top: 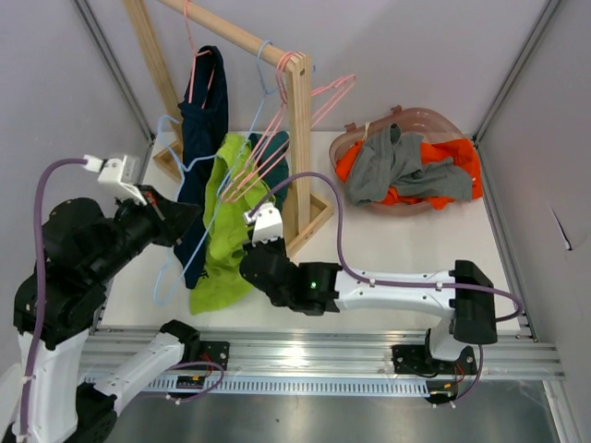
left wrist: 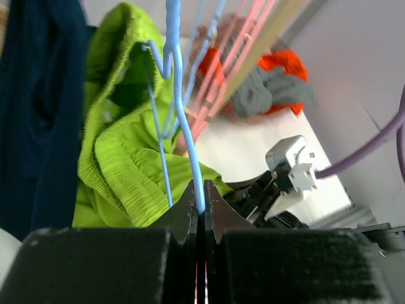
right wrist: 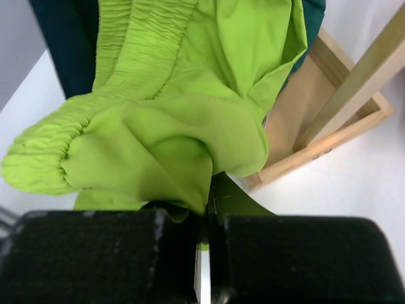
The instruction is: Remove the shorts from the hanger
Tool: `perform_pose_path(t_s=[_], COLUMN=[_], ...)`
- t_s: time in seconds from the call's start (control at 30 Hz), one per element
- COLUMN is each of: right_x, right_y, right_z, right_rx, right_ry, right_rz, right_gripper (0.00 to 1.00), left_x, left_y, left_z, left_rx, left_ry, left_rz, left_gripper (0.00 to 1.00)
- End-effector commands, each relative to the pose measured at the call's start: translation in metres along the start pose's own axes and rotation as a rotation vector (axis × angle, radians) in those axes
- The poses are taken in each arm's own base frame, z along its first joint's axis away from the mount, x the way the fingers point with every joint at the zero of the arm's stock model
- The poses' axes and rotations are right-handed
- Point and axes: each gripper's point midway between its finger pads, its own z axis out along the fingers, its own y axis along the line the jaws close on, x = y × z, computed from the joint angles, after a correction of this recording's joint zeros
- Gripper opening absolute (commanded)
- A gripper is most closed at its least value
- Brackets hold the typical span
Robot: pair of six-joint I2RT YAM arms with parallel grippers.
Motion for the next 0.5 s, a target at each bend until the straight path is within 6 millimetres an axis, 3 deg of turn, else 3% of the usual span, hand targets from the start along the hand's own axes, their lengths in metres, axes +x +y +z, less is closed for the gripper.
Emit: perform_pose_path(t_s=[0.0, 0.07, 0.2, 0.23, 0.37, 0.47], right_x=[-0.006, -0.005, -0.017, -0.018, -0.023, -0.017], right_y=[-0.016, -0.034, -0.049, -0.054, -0.075, -0.101], right_z=[-0.025, -0.029, -0.036, -0.036, -0.04, -0.039], right_rx=[0.037, 0.064, 0.071, 0.09, 0.151, 0.216], right_ry=[-0.028, -0.024, -0.048, -0.05, -0.062, -0.053], right_rz=[0.073, 0.1, 0.132, 0.119, 0.094, 0.098], right_gripper=[0.0, 0.0, 0.0, 0.0, 0.0, 0.0], left_x=[0.013, 0.032, 0.076, 0.097, 0.132, 0.146], left_y=[-0.012, -0.009, 0.025, 0.036, 0.045, 0.056], left_z=[0.004, 0.007, 0.014, 0.013, -0.005, -0.015], left_rx=[0.055, 0.056, -0.072, -0.098, -0.105, -0.141], left_ry=[0.068, 0.125, 0.232, 0.272, 0.342, 0.366], left_rz=[0.027, -0.002, 0.002, -0.002, -0.014, -0.001], left_gripper=[0.0, 0.0, 0.0, 0.0, 0.0, 0.0])
